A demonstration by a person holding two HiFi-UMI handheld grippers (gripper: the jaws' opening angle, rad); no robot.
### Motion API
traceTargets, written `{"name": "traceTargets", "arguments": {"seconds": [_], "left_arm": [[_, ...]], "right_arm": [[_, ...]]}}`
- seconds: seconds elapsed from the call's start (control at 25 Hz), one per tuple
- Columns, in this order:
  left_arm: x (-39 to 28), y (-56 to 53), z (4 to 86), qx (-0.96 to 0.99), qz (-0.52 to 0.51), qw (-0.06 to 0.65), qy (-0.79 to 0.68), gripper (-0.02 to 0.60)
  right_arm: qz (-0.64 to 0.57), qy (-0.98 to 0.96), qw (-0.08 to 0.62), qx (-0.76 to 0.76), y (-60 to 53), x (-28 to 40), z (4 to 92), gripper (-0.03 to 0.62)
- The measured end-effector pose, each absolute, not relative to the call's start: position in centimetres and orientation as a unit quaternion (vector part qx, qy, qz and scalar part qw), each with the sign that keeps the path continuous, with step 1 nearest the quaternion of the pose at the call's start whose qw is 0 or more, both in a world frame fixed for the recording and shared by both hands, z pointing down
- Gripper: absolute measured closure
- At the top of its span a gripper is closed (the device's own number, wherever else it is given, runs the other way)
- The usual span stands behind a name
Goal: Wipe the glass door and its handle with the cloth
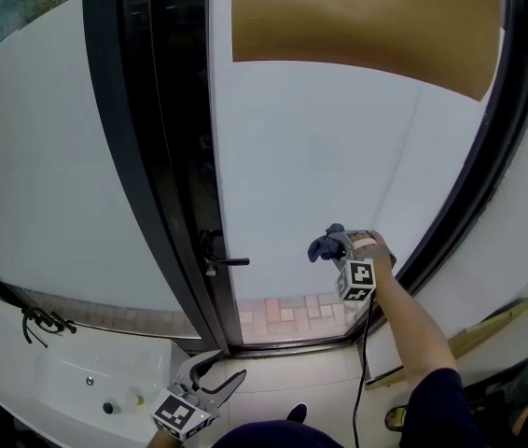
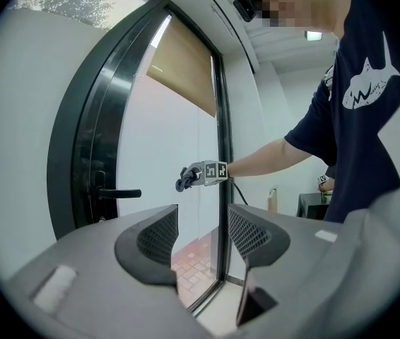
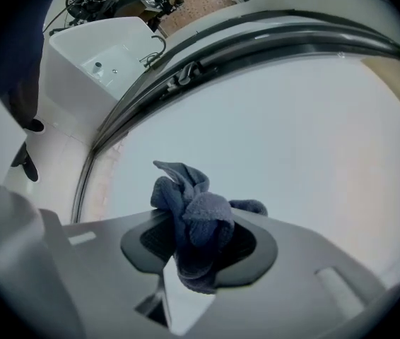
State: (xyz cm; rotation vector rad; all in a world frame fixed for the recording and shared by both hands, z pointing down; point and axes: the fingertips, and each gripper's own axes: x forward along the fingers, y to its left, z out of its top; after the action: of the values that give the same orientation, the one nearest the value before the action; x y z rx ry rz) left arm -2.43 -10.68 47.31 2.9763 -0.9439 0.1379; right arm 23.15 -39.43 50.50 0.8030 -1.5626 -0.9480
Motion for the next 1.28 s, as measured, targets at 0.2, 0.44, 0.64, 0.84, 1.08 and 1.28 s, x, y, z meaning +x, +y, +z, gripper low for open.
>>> {"name": "traceTargets", "arguments": {"seconds": [0.2,0.44,0.64,0.84,1.08,1.28], "left_arm": [[-2.5,-10.3,46.9,0.952,0.043,0.012,-0.302,0.365],[-3.5,-10.1,47.1,0.95,0.042,0.012,-0.311,0.365],[-3.9,-9.9,46.9,0.947,0.039,0.015,-0.317,0.365],[-4.7,-9.7,47.2,0.943,0.039,0.015,-0.329,0.365],[-5.8,-10.3,46.5,0.934,0.039,0.016,-0.354,0.365],[-6.3,-11.3,46.6,0.929,0.037,0.01,-0.368,0.365]], "right_arm": [[-0.363,-0.661,0.531,0.386,-39.1,25.3,49.9,0.453],[-0.355,-0.719,0.449,0.395,-37.6,19.0,47.5,0.453],[-0.357,-0.78,0.374,0.352,-36.2,9.1,45.1,0.453],[-0.341,-0.829,0.312,0.315,-35.6,0.2,42.4,0.451],[-0.281,-0.875,0.265,0.293,-36.4,-6.5,40.5,0.453],[-0.205,-0.898,0.261,0.288,-37.7,-9.5,41.7,0.451]]}}
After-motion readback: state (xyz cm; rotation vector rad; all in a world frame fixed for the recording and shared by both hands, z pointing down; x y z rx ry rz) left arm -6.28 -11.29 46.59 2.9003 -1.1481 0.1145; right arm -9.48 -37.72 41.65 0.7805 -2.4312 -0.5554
